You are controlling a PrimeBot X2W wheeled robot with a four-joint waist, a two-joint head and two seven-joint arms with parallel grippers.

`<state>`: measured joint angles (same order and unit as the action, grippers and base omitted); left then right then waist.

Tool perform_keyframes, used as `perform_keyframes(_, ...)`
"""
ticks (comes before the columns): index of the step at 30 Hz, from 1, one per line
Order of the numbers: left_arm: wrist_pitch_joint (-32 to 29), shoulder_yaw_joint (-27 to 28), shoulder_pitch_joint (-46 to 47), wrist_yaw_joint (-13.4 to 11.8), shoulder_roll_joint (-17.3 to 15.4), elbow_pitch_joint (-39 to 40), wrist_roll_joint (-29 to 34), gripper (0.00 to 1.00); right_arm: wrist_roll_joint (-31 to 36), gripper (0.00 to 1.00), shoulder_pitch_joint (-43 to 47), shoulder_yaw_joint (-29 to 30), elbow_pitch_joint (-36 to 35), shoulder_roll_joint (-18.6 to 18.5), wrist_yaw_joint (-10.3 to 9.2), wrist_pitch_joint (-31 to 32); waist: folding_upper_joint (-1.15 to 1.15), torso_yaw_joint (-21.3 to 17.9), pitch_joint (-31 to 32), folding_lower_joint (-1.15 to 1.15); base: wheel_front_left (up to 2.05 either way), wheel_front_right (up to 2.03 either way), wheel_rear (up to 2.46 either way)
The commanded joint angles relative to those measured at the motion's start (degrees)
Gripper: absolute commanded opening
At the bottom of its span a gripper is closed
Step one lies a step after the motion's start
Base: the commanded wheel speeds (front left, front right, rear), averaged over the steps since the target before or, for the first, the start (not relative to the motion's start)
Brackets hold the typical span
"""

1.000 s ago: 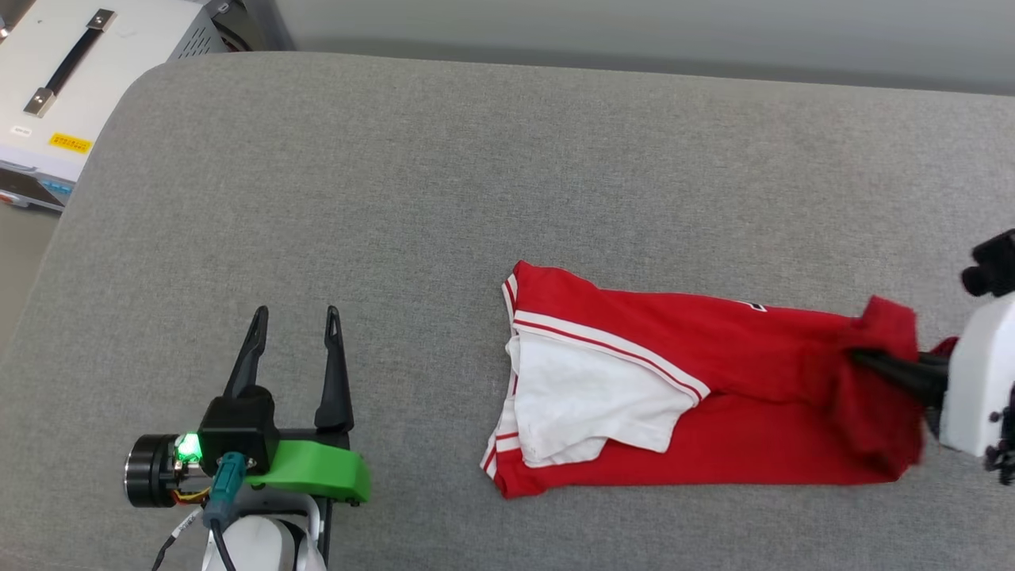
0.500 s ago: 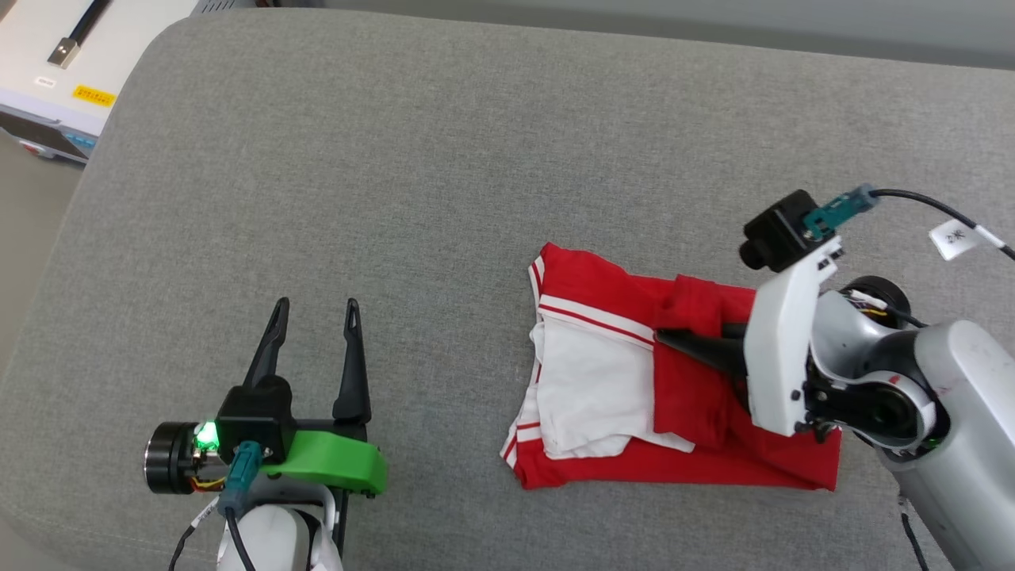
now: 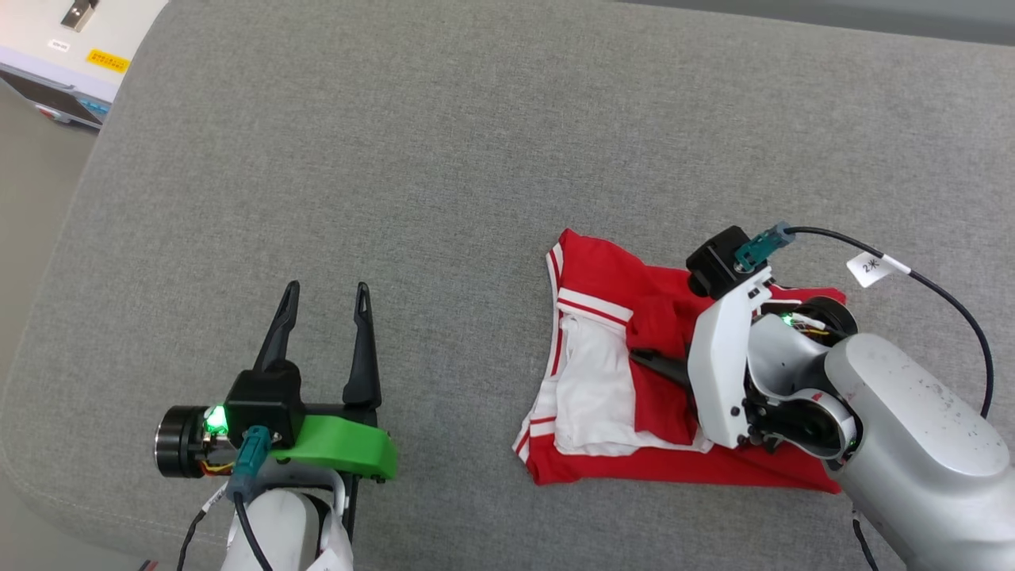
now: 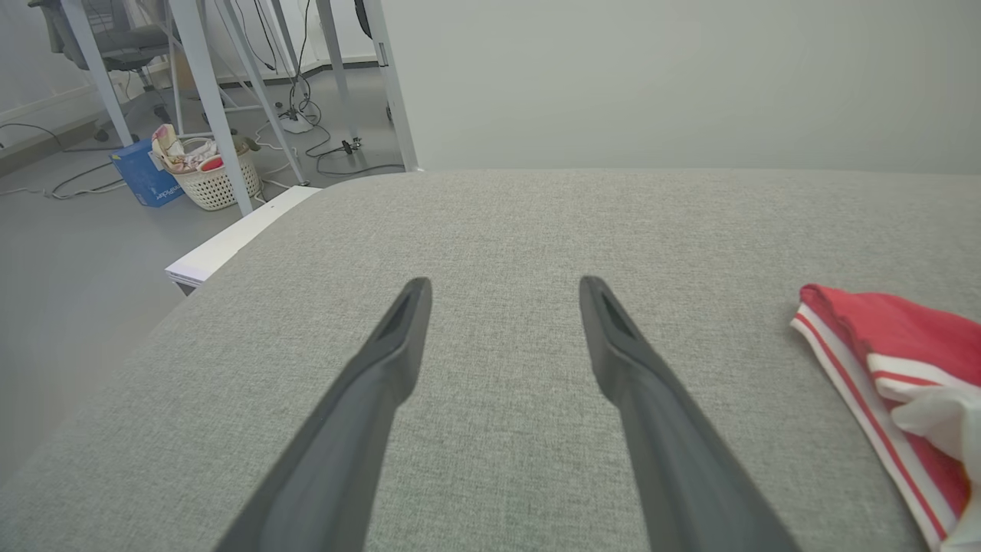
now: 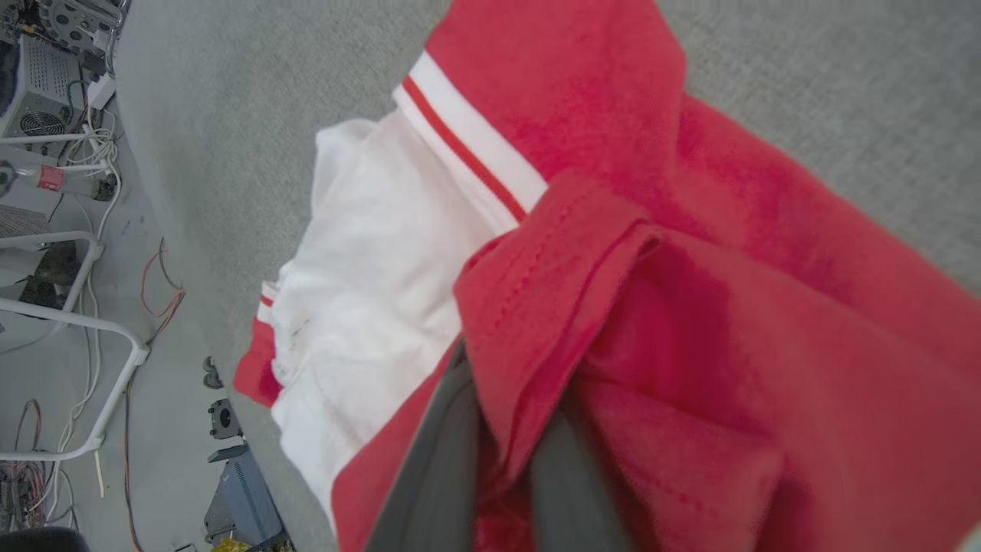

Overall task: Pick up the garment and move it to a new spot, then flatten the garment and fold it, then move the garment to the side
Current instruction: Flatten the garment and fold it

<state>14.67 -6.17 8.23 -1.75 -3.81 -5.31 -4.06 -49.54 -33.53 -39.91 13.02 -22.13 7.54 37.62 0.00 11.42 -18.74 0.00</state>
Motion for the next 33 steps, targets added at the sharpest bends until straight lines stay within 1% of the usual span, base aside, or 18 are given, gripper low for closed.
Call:
perform_keyframes(1,0.33,0.17,0.68,0.14,0.39,-0.22,0.53,1.00,0.46,0.17,-0.46,-0.76,0.49,-0.42,-0.05,-1.56,0.00,-0.24,0.67,0.00,0.00,0.00,0.00)
perform_keyframes(2,0.33,0.27,0.48,0.16,0.42,-0.35,0.55,1.00,0.49,0.91,-0.54,-0.84,0.00,-0.75,-0.05,-3.28,0.00,-0.37,1.12,0.00,0.00,0.00,0.00)
perform_keyframes(3,0.33,0.35,0.31,0.21,0.44,-0.44,0.58,1.00,0.51,1.00,-0.53,-0.81,-0.59,-1.08,-0.05,-4.73,0.00,-0.46,1.51,0.00,0.00,0.00,0.00)
perform_keyframes(5,0.33,0.74,-0.18,0.25,0.47,-0.51,0.75,1.00,0.34,1.00,-0.12,-0.73,-3.06,-2.27,-0.05,-7.77,0.00,-0.92,2.64,0.00,0.00,0.00,0.00)
perform_keyframes(8,0.33,1.48,-1.02,0.19,0.41,-0.45,1.03,1.00,2.04,1.00,0.69,0.87,-6.69,-4.24,-0.05,-12.90,0.00,-1.80,4.01,0.00,0.00,0.00,0.00)
perform_keyframes(11,0.33,2.30,-1.73,0.19,0.27,-0.08,1.21,1.00,5.91,1.00,1.77,4.87,-9.40,-5.52,-0.05,-20.12,0.00,-3.15,5.24,0.00,0.00,0.00,0.00)
perform_keyframes(14,0.33,2.84,-2.23,0.21,0.10,0.42,1.50,1.00,11.22,1.00,3.25,9.90,-10.27,-5.49,-0.05,-27.33,0.00,-4.26,6.21,0.00,0.00,0.00,0.00)
perform_keyframes(16,0.33,3.18,-2.52,0.27,-0.04,0.71,1.63,1.00,15.11,1.00,4.71,13.76,-10.63,-4.52,-0.05,-32.18,0.00,-5.01,6.80,0.00,0.00,0.00,0.00)
perform_keyframes(19,0.33,3.64,-2.90,0.43,-0.24,1.12,1.74,1.00,20.73,1.00,7.55,19.68,-10.80,-2.09,-0.05,-38.73,0.00,-6.19,7.57,0.00,0.00,0.00,0.00)
perform_keyframes(25,0.33,3.91,-4.11,0.74,-0.32,2.12,1.90,1.00,30.59,1.00,13.79,29.74,-10.09,2.94,-0.05,-48.36,0.00,-7.93,8.93,0.00,0.00,0.00,0.00)
perform_keyframes(29,0.33,3.86,-5.10,1.05,-0.39,2.53,1.99,1.00,34.76,1.00,18.02,34.36,-10.07,6.37,-0.05,-51.09,0.00,-8.56,9.87,0.00,0.00,0.00,0.00)
perform_keyframes(33,0.33,3.96,-6.15,1.24,-0.61,2.94,2.06,1.00,37.07,1.00,22.18,37.14,-10.52,9.89,-0.05,-52.20,0.00,-9.08,10.67,0.00,0.00,0.00,0.00)
